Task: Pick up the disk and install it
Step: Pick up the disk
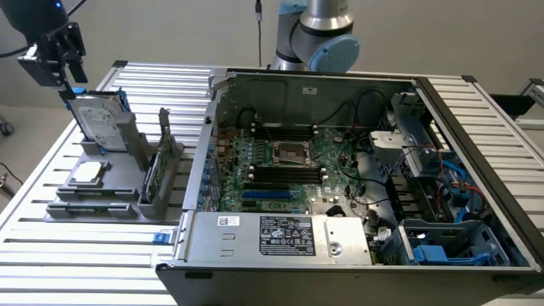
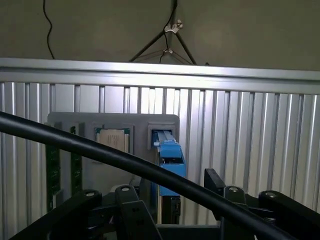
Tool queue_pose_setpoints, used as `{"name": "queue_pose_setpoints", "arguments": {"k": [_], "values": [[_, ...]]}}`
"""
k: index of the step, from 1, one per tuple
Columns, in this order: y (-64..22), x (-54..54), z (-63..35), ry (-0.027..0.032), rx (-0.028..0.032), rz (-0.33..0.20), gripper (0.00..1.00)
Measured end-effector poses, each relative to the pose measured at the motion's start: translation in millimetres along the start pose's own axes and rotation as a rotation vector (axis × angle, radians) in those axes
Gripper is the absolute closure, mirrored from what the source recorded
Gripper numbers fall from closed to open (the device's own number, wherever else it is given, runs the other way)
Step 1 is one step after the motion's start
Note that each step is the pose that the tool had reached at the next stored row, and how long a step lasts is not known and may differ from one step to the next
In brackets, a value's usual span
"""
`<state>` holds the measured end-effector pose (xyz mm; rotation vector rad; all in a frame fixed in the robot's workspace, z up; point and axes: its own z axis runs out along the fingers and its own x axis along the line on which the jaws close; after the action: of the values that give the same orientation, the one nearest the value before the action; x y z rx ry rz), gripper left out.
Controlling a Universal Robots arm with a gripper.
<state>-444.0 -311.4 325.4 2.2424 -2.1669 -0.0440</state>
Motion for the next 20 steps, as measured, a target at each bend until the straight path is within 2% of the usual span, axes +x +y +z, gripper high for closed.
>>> {"name": "queue_pose_setpoints", "arguments": {"k": [20], "values": [[0.9,0.3,36.5,0.0004,-0.0007,-0.010,0.40]]}}
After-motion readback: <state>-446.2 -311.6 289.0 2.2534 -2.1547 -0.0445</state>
